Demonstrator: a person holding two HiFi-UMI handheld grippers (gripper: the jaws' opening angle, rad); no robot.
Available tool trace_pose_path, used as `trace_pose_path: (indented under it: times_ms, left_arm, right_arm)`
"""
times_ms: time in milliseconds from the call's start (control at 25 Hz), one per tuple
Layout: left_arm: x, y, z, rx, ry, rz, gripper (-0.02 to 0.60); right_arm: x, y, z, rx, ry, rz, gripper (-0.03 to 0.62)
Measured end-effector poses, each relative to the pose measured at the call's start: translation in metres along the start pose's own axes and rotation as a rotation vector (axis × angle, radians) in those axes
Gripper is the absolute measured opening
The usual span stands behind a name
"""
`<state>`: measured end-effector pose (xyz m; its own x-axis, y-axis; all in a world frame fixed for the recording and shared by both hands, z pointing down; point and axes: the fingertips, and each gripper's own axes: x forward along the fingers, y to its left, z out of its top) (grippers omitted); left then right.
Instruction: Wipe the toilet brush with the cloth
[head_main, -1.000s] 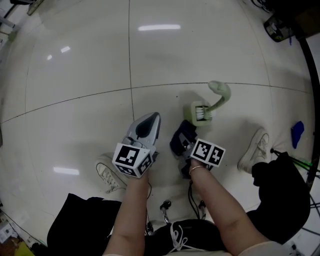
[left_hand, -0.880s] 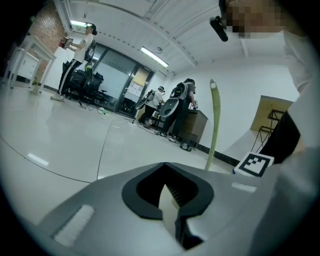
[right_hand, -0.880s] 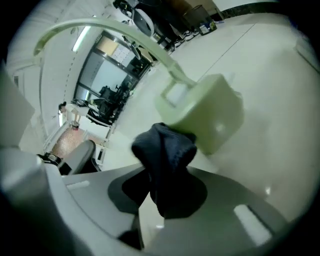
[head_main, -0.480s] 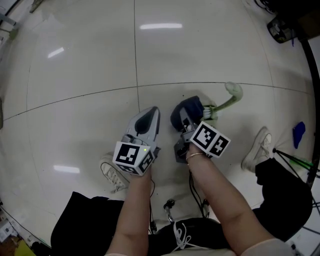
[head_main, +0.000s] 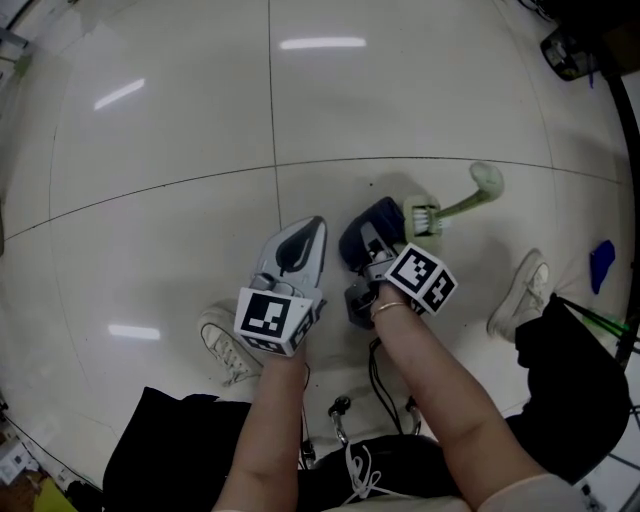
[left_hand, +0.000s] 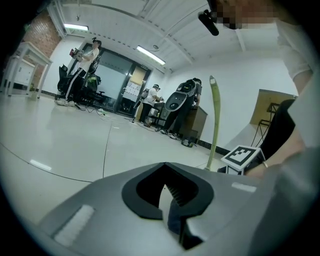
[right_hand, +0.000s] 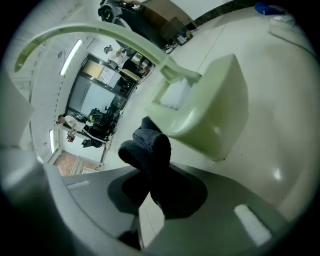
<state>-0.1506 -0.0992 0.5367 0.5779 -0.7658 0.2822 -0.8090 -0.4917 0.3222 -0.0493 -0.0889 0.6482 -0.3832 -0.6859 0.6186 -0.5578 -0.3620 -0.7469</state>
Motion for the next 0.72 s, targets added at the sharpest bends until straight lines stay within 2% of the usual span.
trace_pose_path:
  times_ms: [320, 560, 720]
  left_arm:
    - [0.012, -0.009, -0.003, -0.006, 0.025, -0.023, 0.006]
    - [0.024, -0.026, 0.022, 0.001, -0.021, -0.015, 0.006]
    - [0.04, -0.061, 0.053, 0.06, -0.068, -0.039, 0.006]
  right_arm:
    - [0.0, -0.038, -0.016, 0.011, 0.066, -0.061, 0.061]
    - [-0.024, -0.052, -0.029, -0.107, 0.138, -0.07, 0.061]
    - [-0.043, -0.066, -0.027, -0.174, 0.186, -0.082, 0.061]
